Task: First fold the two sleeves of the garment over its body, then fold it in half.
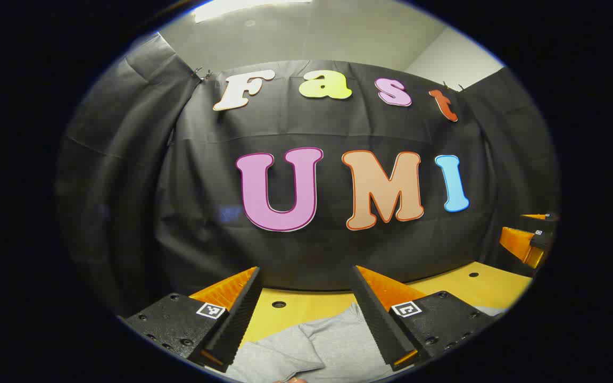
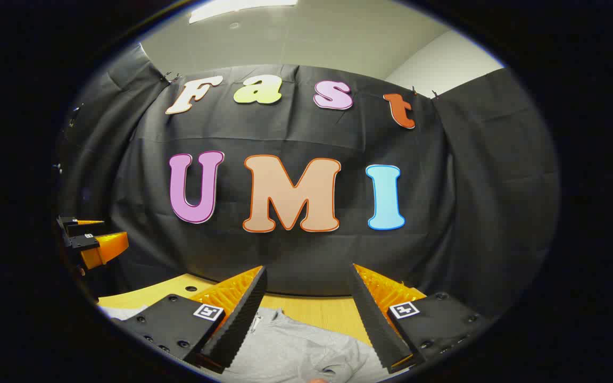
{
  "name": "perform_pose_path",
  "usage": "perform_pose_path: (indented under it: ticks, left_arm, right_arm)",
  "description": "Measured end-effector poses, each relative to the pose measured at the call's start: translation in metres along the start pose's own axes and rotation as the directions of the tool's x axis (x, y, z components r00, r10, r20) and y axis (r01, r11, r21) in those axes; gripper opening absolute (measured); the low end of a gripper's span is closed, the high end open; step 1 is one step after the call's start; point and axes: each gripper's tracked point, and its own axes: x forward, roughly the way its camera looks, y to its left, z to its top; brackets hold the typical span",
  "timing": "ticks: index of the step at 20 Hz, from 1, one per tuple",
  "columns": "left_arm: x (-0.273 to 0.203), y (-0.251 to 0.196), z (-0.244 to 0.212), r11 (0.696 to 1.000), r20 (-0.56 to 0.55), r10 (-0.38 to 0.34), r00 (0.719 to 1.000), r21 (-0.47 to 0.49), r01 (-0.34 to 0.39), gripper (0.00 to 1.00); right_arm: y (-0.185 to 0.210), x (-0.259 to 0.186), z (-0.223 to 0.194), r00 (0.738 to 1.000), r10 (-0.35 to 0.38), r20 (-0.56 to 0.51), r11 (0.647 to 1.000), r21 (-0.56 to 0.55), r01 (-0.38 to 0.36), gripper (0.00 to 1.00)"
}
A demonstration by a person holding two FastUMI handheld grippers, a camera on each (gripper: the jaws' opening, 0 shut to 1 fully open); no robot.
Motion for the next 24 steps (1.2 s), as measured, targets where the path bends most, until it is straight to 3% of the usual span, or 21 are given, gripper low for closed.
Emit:
perform_pose_path:
  ticks: [12, 13, 16, 19, 20, 21, 24]
  left_arm:
    - [0.0034, 0.0014, -0.0005, 1.0, 0.001, 0.001, 1.0, 0.024, -0.001, 0.99]
    - [0.0027, 0.0032, 0.0, 1.0, 0.004, 0.004, 1.0, 0.026, -0.004, 0.94]
    - [0.0031, 0.005, 0.0021, 1.0, 0.013, 0.008, 1.0, 0.025, -0.008, 1.0]
    - [0.0028, 0.0037, 0.0002, 1.0, 0.01, 0.001, 1.0, 0.025, -0.002, 0.96]
    - [0.0027, 0.0031, 0.0011, 1.0, 0.011, 0.0, 1.0, 0.027, 0.0, 1.0]
    - [0.0024, 0.0027, 0.0021, 1.0, 0.012, -0.003, 1.0, 0.03, 0.002, 0.96]
    - [0.0023, 0.0011, 0.0005, 0.999, 0.008, -0.01, 1.0, 0.049, 0.01, 0.99]
  right_arm:
    - [-0.0009, 0.0082, -0.0018, 1.0, 0.007, 0.0, 1.0, 0.015, -0.007, 0.97]
    - [-0.0015, 0.0086, 0.0, 1.0, 0.005, -0.001, 1.0, 0.014, -0.005, 0.97]
    - [0.0012, 0.0086, 0.0001, 1.0, 0.011, -0.003, 1.0, 0.013, -0.011, 0.97]
    - [0.0044, 0.0079, 0.0021, 1.0, 0.02, 0.001, 1.0, 0.004, -0.02, 0.97]
    - [0.0039, 0.0078, 0.0009, 1.0, 0.021, 0.001, 1.0, 0.004, -0.021, 0.97]
    - [0.0035, 0.0076, -0.0003, 1.0, 0.023, -0.003, 1.0, 0.002, -0.023, 0.97]
    - [0.0005, 0.0054, -0.0034, 0.998, 0.06, -0.011, 0.998, -0.017, -0.06, 0.98]
